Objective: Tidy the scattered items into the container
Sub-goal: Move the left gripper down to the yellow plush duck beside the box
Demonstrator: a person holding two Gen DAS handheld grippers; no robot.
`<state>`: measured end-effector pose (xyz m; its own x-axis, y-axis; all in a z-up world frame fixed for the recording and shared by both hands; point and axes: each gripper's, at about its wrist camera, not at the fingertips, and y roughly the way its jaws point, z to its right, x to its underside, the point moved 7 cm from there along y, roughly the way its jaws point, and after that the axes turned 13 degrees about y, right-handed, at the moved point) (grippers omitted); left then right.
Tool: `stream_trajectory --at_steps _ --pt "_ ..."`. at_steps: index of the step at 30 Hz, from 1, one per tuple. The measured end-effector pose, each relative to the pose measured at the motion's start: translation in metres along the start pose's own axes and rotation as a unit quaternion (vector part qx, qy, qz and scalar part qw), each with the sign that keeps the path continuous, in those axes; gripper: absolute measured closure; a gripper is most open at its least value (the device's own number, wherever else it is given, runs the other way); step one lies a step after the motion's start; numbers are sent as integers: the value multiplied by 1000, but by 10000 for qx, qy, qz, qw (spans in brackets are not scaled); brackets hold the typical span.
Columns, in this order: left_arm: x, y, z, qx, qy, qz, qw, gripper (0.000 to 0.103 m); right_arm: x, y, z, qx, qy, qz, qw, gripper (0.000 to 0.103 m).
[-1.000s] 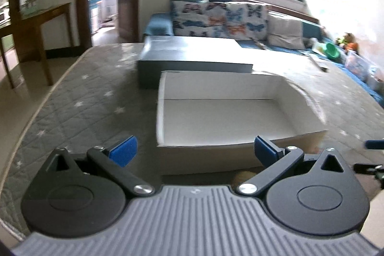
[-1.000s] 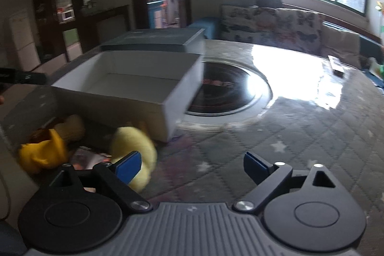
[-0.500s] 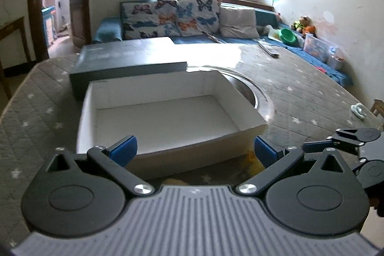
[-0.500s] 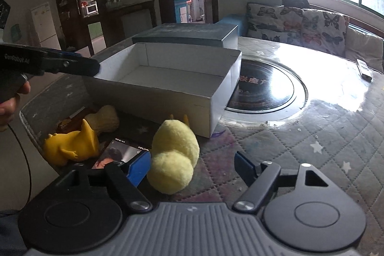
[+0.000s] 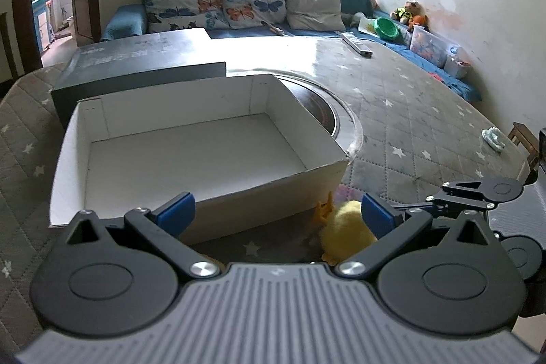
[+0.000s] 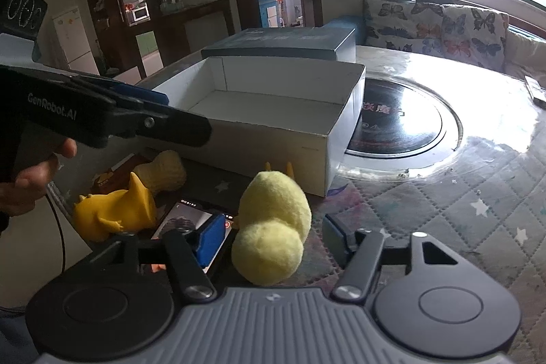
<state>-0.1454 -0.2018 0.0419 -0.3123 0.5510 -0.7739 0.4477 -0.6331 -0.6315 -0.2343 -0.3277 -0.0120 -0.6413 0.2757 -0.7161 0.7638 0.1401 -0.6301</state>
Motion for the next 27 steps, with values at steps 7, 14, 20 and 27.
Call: stream_trajectory --at_steps 7,14,20,27 --pt "-2 6 7 86 87 -13 9999 0 1 4 2 -42 126 -85 9999 51" --pt "-1 15 9 186 46 -104 9998 0 1 5 6 -85 284 -102 9995 55" --pt "-2 23 13 272 74 -160 9995 0 1 6 6 -91 323 -108 9994 55" --pt "-2 35 17 408 8 -275 9988 0 1 8 5 -123 315 -121 9994 55"
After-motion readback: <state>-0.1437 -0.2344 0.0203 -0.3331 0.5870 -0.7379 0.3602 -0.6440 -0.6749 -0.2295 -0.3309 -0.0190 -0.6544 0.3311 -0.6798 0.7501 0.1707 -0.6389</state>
